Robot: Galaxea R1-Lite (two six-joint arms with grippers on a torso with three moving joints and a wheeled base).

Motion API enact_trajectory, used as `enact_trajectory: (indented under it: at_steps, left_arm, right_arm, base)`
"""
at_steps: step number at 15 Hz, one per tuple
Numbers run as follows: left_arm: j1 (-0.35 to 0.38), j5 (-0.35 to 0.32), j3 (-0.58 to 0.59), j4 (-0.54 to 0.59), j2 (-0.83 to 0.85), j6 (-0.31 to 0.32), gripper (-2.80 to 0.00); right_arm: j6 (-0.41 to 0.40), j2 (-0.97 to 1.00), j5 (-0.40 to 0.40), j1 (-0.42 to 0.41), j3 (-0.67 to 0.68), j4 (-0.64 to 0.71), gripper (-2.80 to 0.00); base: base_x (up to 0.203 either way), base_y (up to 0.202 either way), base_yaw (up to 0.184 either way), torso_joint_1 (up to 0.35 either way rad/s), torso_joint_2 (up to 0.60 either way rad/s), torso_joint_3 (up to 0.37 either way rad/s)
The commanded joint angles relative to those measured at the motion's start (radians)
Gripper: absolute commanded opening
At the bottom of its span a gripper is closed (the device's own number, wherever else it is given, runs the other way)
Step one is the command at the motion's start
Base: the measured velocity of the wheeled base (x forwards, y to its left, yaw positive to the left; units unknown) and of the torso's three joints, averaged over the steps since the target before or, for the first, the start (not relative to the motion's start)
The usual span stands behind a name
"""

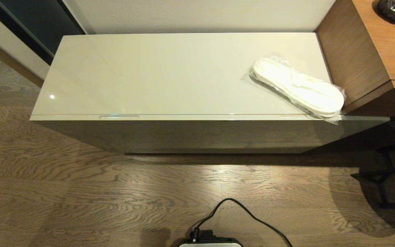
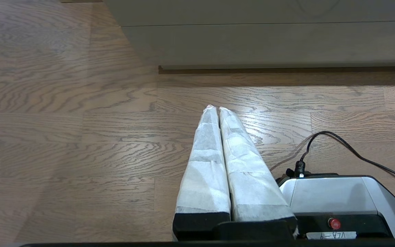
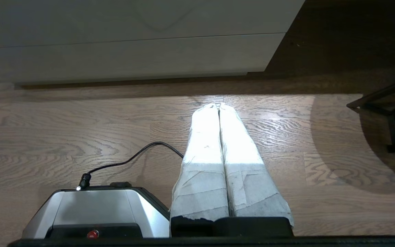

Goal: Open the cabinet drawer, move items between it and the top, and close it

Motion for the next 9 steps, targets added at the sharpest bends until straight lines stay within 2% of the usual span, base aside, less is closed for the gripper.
enact_trajectory:
  at_steps: [1,9]
  left_arm:
    - [0.0,0.001,0.0,0.0,0.002,0.0,-2.8]
    - [0.0,0.001,0.0,0.0,0.002,0.0,-2.8]
  right_arm:
    - [0.0,0.0,0.001,0.001,0.003,0.0,-2.8]
    - [0.0,0.0,0.0,0.001,0.003,0.0,-2.8]
  base:
    - [0.0,0.0,0.0,0.0,0.0,0.0]
    - [0.0,0.0,0.0,0.0,0.0,0.0]
